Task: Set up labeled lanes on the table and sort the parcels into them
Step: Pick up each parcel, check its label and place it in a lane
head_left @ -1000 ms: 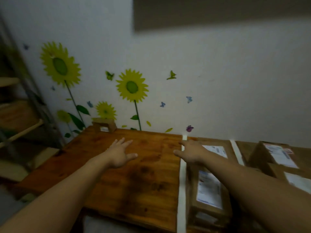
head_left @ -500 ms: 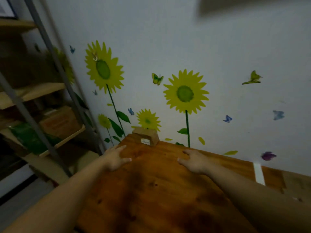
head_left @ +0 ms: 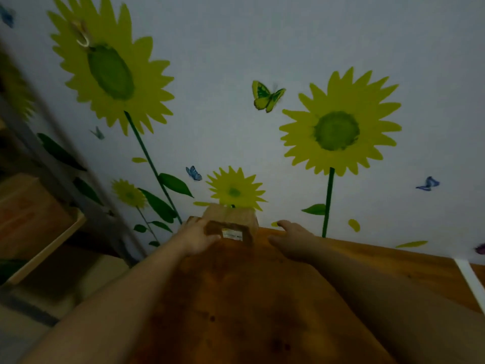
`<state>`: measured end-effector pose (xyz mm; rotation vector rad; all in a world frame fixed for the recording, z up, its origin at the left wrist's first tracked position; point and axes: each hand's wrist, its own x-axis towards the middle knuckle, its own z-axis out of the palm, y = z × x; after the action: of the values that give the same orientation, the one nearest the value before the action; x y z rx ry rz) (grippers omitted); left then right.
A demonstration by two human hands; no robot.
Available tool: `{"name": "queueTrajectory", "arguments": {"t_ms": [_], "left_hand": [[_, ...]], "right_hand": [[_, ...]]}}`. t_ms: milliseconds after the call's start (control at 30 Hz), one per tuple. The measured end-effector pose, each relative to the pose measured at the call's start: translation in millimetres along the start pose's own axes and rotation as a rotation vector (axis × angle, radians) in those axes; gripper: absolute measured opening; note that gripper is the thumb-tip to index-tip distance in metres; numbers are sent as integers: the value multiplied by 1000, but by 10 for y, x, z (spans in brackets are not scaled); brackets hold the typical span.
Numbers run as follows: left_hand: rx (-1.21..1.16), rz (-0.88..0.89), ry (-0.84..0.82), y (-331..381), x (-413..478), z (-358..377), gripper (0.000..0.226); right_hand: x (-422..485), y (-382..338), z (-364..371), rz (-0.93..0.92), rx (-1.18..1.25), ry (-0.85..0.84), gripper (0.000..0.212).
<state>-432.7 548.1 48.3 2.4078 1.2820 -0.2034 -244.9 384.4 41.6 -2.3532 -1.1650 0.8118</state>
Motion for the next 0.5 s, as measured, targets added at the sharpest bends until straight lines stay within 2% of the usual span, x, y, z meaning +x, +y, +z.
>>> {"name": "queueTrajectory", "arguments": {"t_ms": [133,233,333,433,500], "left_hand": [[-71,16,-70,-422,727,51,75],[-212,24,-108,-633,1187,117,52],[-368,-28,-112,-702,1543,163,84],[-473,-147,-154,-628,1745,288,79],[-572,-157,-191,-572,1803,412,69]], "right_hand": [[554,-318,242,145,213,9,67],[905,-439,419,253,318,17,62],[1194,-489,572,313,331,-2,58],[1392,-495,723,330,403,-16,59],[1465,-481,819,331,449,-15,55]]}}
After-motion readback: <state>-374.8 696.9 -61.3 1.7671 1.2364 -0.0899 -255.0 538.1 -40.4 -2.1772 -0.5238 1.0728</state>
